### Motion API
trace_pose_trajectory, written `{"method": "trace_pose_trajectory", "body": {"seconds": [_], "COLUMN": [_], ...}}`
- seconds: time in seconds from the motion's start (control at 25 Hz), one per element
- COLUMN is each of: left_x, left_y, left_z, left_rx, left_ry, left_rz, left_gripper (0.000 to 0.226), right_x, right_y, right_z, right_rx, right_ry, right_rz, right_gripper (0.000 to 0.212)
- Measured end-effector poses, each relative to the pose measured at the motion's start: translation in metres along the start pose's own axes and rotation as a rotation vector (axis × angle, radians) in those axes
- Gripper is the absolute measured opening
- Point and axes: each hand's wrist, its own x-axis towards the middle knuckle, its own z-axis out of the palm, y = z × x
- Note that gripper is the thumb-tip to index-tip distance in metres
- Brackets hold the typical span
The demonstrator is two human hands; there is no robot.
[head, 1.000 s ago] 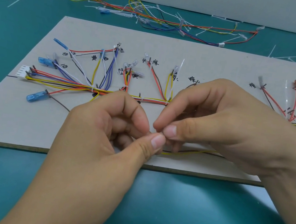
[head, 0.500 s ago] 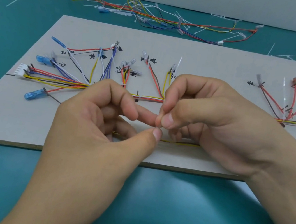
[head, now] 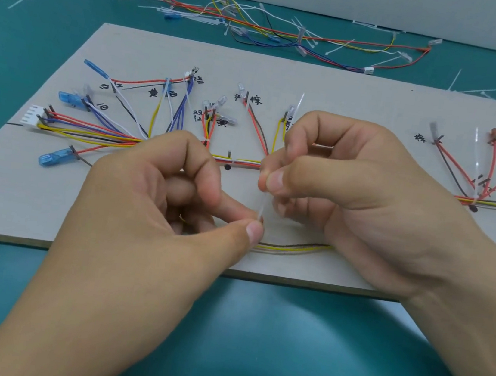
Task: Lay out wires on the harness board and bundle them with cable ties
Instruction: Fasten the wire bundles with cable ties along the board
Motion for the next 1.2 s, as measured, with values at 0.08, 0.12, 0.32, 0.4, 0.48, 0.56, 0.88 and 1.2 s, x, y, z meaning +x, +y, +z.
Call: {"method": "trace_pose_trajectory", "body": {"seconds": [0.08, 0.12, 0.32, 0.4, 0.48, 0.56, 0.88, 1.2], "left_x": [0.001, 0.001, -0.002, -0.002, -0.003, -0.008, -0.005, 0.020], "left_y": [-0.001, -0.001, -0.004, -0.007, -0.010, -0.011, -0.005, -0.001], "left_z": [-0.001, -0.002, 0.001, 0.000, -0.002, -0.002, -0.016, -0.037], "left_rx": [0.026, 0.054, 0.251, 0.331, 0.392, 0.432, 0.721, 0.758], "left_ry": [-0.028, -0.043, -0.085, -0.083, -0.071, -0.046, -0.063, -0.387], "left_rz": [-0.008, -0.009, 0.045, 0.080, 0.107, 0.118, 0.244, 0.305], "left_gripper": [0.037, 0.037, 0.037, 0.037, 0.036, 0.032, 0.023, 0.038], "right_x": [0.001, 0.002, 0.004, 0.006, 0.008, 0.007, 0.006, 0.001], "right_y": [-0.001, -0.002, -0.009, -0.009, -0.012, -0.023, -0.025, -0.010], "right_z": [0.001, 0.002, -0.004, -0.005, -0.012, -0.026, -0.035, -0.015], "right_rx": [0.002, 0.006, -0.022, -0.095, -0.135, -0.148, -0.369, -0.610], "right_ry": [0.030, 0.051, 0.196, 0.207, 0.224, 0.285, 0.257, -0.022], "right_rz": [-0.038, -0.056, -0.165, -0.169, -0.165, -0.189, -0.204, -0.129], "right_gripper": [0.028, 0.031, 0.041, 0.045, 0.042, 0.034, 0.024, 0.008]}}
